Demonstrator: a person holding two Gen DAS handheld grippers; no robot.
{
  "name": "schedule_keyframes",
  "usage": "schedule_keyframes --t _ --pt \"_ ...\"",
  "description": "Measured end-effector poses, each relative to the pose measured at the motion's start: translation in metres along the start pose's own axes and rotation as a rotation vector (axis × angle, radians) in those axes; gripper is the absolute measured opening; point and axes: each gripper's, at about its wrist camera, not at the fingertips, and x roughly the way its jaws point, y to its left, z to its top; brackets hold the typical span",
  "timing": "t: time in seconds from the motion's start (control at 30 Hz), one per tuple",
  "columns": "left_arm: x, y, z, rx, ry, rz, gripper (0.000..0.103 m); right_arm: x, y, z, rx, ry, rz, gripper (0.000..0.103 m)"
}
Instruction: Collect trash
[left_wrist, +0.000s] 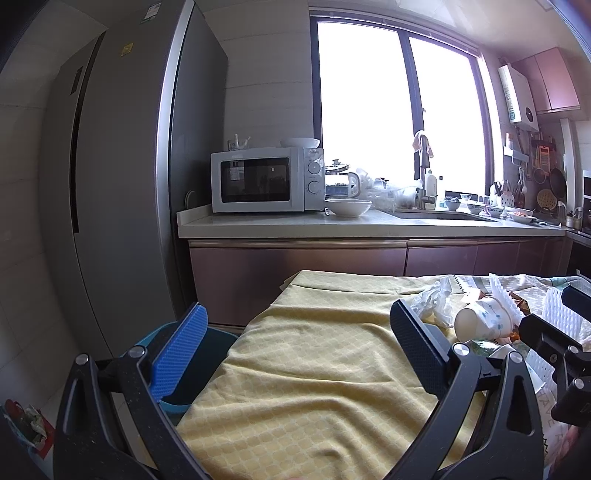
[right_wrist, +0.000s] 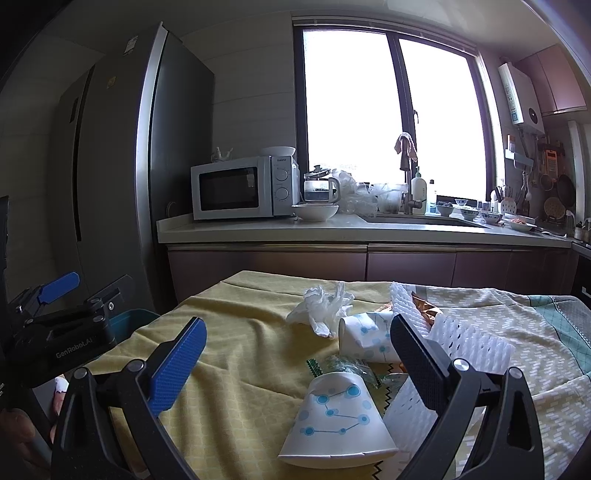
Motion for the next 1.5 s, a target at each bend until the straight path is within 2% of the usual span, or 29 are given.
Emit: schedule_keyframes --t 1.5 --pt "-0.0046 -0.0005 0.0012 -0.008 -0.008 -0.007 0.098 0.0014 0.0010 -0.0020 0.013 -0.002 0.013 0.096"
